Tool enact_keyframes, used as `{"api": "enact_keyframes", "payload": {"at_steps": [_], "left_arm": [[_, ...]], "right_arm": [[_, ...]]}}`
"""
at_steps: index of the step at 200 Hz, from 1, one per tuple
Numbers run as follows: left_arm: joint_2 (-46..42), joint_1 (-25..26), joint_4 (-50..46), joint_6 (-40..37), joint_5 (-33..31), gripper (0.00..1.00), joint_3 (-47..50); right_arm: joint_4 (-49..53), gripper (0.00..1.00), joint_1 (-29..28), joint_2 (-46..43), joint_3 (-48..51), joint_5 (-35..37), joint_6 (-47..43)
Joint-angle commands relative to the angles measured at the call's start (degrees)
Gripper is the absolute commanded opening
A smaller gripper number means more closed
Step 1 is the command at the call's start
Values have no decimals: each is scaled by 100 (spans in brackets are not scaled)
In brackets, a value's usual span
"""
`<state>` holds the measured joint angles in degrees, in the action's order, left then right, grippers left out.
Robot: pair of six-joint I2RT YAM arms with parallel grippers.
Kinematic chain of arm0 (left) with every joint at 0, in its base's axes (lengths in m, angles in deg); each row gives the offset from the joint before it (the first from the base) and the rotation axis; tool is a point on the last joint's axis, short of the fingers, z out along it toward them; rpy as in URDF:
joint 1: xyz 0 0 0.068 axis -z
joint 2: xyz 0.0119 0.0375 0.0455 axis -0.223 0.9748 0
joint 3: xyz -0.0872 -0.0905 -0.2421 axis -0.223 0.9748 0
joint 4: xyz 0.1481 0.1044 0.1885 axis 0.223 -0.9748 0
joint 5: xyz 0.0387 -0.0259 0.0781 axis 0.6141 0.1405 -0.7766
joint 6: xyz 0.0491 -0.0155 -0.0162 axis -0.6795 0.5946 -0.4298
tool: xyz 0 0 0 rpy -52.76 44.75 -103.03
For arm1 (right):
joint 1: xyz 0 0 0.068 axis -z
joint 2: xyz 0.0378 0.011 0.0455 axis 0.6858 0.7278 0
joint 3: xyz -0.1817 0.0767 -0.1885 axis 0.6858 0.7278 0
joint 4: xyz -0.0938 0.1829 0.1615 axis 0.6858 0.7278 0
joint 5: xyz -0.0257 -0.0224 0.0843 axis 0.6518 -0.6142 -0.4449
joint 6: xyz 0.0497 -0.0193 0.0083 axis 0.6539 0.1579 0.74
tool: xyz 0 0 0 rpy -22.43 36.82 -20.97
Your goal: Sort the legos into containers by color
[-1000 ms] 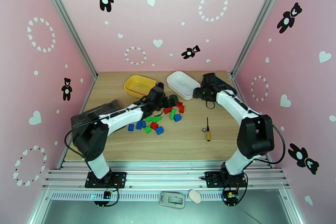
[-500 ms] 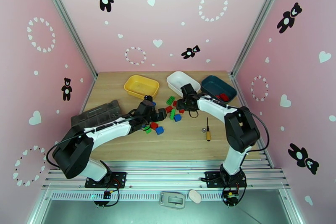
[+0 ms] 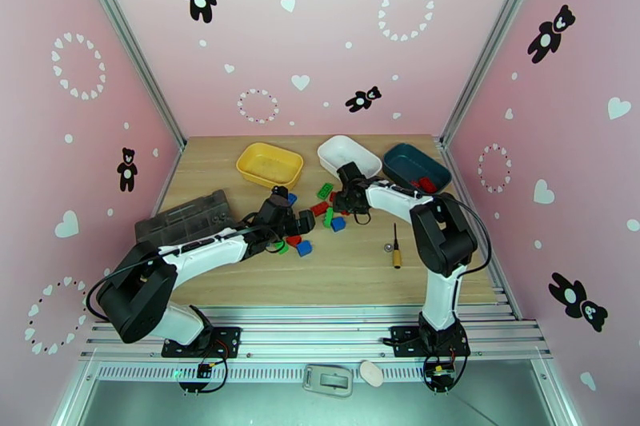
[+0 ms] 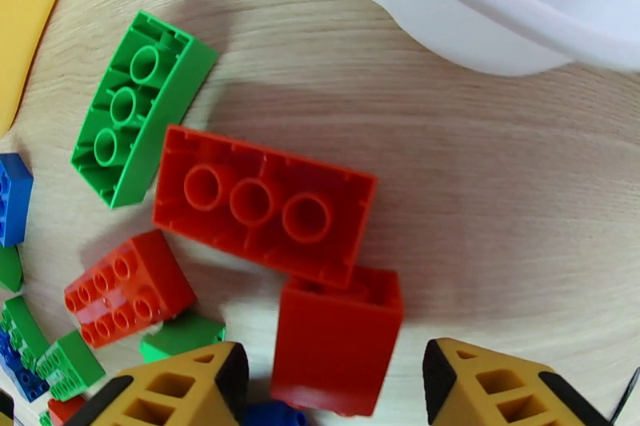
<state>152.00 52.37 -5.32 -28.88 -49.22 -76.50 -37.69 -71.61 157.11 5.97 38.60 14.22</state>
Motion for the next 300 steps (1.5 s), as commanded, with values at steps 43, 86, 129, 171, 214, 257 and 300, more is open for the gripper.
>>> {"api": "enact_keyframes", "payload": {"at_steps": [43,86,129,171,214,257,300], "left_arm": [[232,54,77,-20,48,98,-170],[655,254,6,-119,171,98,-858],[1179,332,104,-22,464,98,-1452],[1792,338,405,152,1086,99,-2197],[2878,442,605,451,1824,98,-3507],[4244,577,710,897,2644,98,-5394],[5399,648,672,1297,3179,98,-7361]], "right_arm": [[17,43,-20,-63,-28,337,67],[49,34,-11,-509,197,495,34],[149,31,229,-979,439,510,-59],[267,31,835,-1531,691,380,-219],[421,30,1799,-1991,704,214,-404],[340,30,2783,-2098,549,97,-332],[246,30,3306,-1764,17,34,-184]]}}
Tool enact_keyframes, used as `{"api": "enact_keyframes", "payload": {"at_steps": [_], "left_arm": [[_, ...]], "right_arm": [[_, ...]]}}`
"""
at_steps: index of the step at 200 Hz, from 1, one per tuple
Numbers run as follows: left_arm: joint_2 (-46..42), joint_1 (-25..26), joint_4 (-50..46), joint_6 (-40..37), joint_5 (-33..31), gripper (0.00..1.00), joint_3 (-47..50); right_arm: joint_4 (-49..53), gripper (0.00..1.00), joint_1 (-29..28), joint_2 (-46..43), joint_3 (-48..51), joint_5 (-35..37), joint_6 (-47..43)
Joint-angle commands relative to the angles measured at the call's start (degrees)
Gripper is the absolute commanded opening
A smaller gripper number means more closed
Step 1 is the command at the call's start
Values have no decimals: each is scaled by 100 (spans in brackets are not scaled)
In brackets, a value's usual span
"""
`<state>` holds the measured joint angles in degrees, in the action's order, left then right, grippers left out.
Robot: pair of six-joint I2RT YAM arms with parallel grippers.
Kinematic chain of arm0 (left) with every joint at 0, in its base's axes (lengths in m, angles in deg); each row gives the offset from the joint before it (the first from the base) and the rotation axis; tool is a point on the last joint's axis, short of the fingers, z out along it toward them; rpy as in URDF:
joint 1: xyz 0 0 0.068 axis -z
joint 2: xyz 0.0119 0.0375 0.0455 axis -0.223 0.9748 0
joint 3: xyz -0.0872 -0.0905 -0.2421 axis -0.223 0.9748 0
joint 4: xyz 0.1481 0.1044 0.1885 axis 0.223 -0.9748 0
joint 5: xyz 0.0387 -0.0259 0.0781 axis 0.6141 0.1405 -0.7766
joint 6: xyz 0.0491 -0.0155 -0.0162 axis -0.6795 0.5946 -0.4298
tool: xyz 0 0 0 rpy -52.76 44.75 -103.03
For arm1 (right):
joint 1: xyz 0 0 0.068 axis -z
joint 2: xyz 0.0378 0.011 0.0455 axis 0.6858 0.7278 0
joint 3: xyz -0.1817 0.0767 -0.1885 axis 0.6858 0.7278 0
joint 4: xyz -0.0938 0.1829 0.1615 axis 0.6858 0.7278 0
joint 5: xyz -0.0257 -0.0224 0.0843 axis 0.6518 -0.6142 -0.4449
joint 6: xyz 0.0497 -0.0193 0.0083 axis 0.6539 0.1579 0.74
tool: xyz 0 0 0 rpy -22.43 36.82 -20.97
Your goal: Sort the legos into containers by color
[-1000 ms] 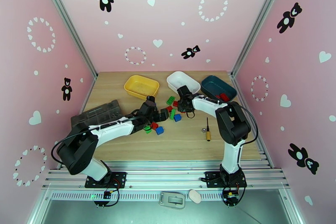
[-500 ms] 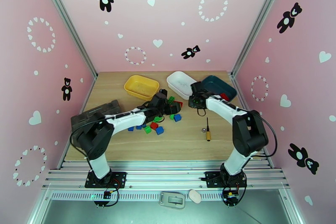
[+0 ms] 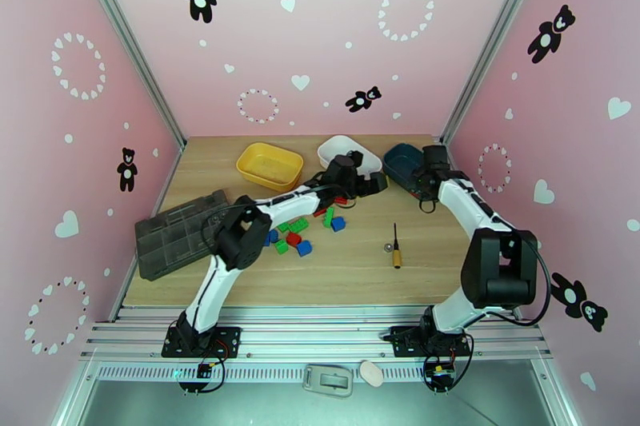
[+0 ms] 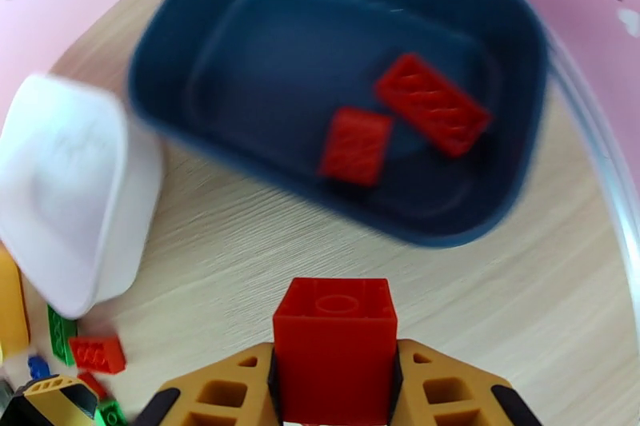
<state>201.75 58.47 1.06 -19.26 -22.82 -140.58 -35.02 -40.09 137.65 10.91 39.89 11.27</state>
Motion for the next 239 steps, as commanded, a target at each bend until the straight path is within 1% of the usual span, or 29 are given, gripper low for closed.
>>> {"api": "enact_keyframes", "payload": {"at_steps": [1,43,61,74,85,109,122,158,187,220,239], "left_arm": [[451,38,31,340,542,99,-998],[1516,38,-556,580,696,99,-2989],[1842,34,-813,619,706,98,-3600],[1893,30,-866,621,712,99,-3703],[1841,15,-879,559,713,98,-3620],[1450,-7,-831,337,626,98,-2968],[1134,-31,-659,242,533,98,-2447],[243,-56,-463,-124,144,98,-1234],[-590,-67,-595,-472,-543,99,-196],[-1587,-133,-525,-674,-1329,98,1161],[-2113,-246,-447,-666,-1656,98,1918]], "right_arm": [[-25,30,163,188,-485,-95,113],[153,30,387,909,-1346,-141,137],[239,32,443,1228,-1681,-139,127],[282,38,492,1448,-1901,-162,122],[376,45,514,1642,-2108,-174,92],[496,56,521,1860,-2347,-187,-15],[458,59,524,1810,-2298,-223,-34],[277,59,417,1386,-1877,-420,-67],[141,59,168,882,-1480,-446,-186],[194,61,-333,519,-1254,-412,-344],[225,63,-698,425,-1126,-369,-451]]}}
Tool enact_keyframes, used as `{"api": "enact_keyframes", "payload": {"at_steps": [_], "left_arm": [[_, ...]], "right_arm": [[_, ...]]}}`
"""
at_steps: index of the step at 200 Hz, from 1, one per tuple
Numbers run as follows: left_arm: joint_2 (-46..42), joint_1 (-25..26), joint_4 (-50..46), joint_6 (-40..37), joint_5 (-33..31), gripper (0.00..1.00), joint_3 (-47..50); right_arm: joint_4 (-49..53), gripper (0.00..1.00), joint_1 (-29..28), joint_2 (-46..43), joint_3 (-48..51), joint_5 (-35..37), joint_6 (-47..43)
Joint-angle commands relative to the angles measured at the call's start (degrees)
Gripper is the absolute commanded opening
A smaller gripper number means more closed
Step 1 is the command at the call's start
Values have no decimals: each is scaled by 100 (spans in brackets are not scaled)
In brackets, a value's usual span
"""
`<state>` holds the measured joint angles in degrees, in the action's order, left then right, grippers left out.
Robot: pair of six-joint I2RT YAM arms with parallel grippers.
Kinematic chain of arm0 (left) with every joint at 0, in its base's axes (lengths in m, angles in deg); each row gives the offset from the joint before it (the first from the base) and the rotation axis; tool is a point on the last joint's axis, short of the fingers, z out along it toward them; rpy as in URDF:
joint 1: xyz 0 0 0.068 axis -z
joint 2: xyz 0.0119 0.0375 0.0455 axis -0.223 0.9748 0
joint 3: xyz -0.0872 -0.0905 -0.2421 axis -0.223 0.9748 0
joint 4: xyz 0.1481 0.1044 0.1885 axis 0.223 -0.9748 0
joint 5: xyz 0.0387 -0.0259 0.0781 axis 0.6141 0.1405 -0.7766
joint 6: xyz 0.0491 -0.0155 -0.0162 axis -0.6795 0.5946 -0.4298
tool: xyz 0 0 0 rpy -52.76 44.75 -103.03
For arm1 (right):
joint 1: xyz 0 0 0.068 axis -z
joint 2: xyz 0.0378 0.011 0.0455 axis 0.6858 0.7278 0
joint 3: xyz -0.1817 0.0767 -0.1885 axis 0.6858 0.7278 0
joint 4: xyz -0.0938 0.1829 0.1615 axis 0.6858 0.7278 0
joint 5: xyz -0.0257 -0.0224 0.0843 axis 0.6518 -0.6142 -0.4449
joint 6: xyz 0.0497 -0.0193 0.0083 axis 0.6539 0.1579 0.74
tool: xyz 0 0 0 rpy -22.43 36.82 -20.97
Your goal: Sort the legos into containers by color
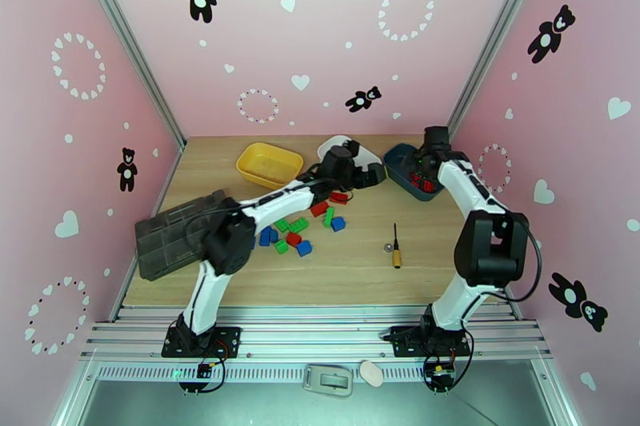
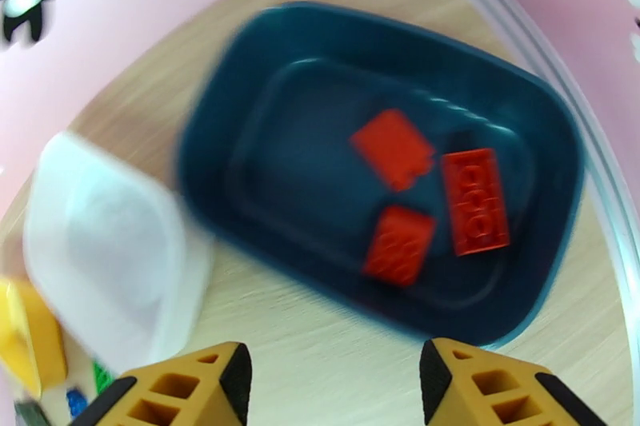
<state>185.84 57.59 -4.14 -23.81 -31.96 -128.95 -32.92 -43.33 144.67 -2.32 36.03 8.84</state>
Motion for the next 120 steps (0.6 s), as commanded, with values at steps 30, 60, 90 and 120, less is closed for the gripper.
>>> {"api": "enact_keyframes", "payload": {"at_steps": [30,60,90,120], "left_arm": [[-1283,-342,196,-263,-1068,98,1902],[-1900,-508,287,-312,-1227,98,2884],[-2513,-679,360,-314,-1368,98,3809],[-3128,-779,462,-254,-1515,98,4609]], "right_arm": [[-91,65,-1052,-382,511,123,-437],[-24,65,-1805,-214,597,162,-646],[94,66,-2442,108,523,123,-696],[156,69,-2858,530,382,203,-220]]}}
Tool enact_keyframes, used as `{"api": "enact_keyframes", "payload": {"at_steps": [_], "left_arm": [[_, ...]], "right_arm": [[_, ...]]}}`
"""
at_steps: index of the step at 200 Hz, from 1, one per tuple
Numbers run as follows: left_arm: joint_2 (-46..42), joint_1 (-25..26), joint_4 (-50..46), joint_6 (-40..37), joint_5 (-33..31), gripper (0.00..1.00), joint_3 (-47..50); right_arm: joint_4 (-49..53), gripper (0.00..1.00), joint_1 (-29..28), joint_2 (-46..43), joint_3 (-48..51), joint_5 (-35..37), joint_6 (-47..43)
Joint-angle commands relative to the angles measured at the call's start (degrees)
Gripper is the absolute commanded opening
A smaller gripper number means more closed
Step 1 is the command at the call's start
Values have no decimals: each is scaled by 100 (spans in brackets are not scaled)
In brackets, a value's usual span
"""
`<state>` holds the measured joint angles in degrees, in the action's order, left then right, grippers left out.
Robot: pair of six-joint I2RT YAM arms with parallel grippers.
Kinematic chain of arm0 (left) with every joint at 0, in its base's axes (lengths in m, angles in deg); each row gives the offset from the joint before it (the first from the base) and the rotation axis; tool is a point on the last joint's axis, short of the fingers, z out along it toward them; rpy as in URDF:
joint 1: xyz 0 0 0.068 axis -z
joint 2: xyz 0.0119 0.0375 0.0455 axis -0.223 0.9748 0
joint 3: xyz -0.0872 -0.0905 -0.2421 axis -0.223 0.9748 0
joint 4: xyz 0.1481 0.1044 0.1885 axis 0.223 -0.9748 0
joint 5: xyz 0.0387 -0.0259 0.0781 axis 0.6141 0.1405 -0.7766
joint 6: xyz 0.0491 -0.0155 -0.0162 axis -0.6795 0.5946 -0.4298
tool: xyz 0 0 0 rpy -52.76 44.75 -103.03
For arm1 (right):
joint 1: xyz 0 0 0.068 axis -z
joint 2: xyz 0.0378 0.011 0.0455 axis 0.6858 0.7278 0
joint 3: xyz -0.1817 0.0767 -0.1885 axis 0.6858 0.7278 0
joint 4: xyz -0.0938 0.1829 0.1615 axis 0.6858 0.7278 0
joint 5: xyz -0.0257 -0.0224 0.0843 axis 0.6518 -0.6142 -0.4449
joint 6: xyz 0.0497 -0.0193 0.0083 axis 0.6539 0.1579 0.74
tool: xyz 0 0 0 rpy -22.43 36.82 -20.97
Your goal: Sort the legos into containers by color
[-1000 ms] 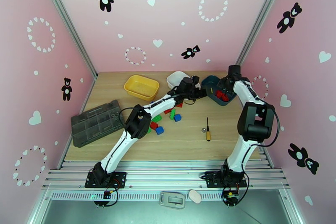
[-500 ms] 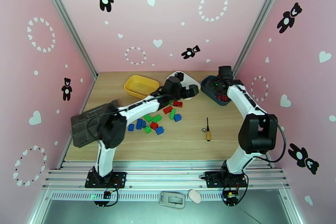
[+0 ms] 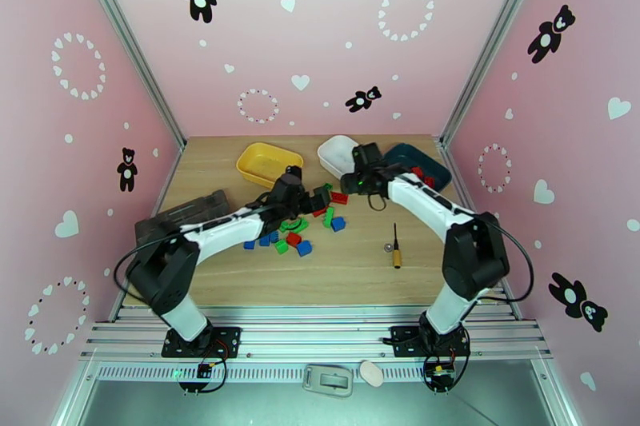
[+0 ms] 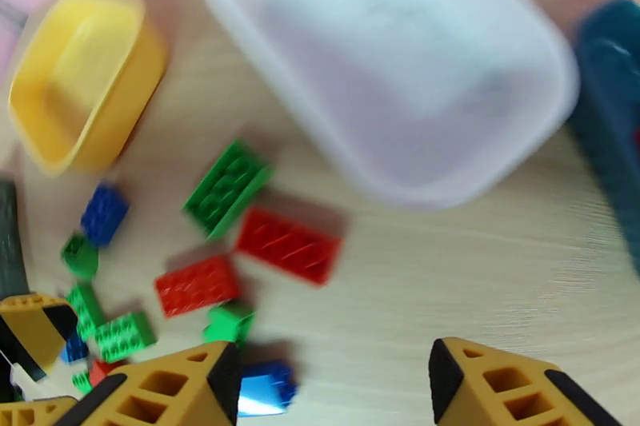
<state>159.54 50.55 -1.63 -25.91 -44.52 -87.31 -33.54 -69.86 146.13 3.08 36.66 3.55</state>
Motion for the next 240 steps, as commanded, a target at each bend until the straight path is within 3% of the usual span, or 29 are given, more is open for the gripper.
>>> {"api": "enact_keyframes", "payload": {"at_steps": [1,37,93,240], "left_arm": [[-515,-80,214,-45,-265,98,457],[-1072,-84,203,-46,-468,99,1046],[-1464,-215,121,-134,-513,99,1385],[-1185,-276,271,-161,-345,98,1392]], "right_arm": [[217,69,-219,401,-158,140,330],[129,75,-564,983,-484,405,869],[151,80,-602,1419,-729,908,1355],[201,80,-482,2214,-1361,1043,1408]]}}
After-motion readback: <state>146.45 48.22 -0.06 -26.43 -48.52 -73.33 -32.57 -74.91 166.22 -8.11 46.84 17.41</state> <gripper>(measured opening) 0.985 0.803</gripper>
